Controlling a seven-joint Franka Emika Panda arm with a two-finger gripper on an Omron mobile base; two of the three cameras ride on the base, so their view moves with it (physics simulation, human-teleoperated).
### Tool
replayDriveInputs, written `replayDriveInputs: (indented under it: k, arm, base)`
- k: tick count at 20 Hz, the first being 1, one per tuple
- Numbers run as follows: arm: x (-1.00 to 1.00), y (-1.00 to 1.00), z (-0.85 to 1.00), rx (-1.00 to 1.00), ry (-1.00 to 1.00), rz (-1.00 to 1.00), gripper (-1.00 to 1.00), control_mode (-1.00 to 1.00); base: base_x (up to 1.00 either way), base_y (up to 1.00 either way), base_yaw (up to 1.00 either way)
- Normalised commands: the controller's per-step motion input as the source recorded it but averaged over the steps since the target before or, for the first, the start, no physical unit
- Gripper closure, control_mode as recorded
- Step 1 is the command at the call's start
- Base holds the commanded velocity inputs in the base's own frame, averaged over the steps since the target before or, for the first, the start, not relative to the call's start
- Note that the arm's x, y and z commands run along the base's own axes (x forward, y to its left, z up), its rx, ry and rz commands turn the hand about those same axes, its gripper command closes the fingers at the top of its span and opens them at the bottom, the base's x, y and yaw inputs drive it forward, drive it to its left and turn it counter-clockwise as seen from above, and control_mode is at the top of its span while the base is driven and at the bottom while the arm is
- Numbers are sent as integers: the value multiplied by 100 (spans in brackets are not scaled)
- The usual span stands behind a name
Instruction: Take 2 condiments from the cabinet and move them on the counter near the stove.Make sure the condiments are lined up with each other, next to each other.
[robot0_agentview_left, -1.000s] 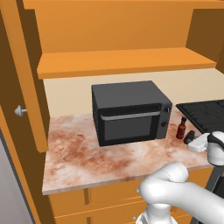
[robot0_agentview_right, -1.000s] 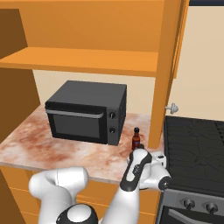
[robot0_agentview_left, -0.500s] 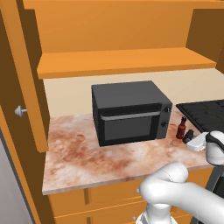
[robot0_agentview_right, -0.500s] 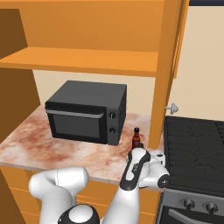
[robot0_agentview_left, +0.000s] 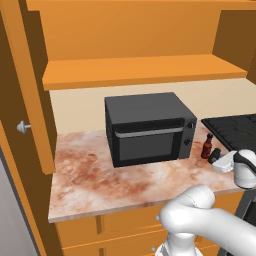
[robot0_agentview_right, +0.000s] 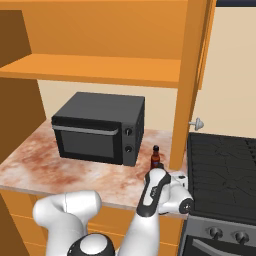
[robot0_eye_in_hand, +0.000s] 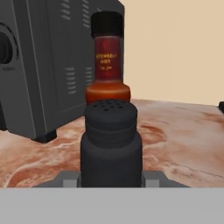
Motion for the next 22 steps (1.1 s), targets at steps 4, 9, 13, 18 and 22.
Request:
replayDriveInputs:
  k: [4, 9, 13, 18, 22]
  arm:
    - [10, 18, -16, 0, 0, 0, 100, -100]
    - [6, 13, -16, 0, 0, 0, 100, -100]
    - [4, 10, -15, 0, 0, 0, 100, -100]
    - [0, 7, -16, 0, 0, 0, -100, -100]
    - [0, 1, -6, 0, 0, 0, -100, -100]
  base:
    - [0, 0, 0]
    - [0, 0, 0]
    - [0, 0, 0]
    - [0, 0, 0]
    - [0, 0, 0]
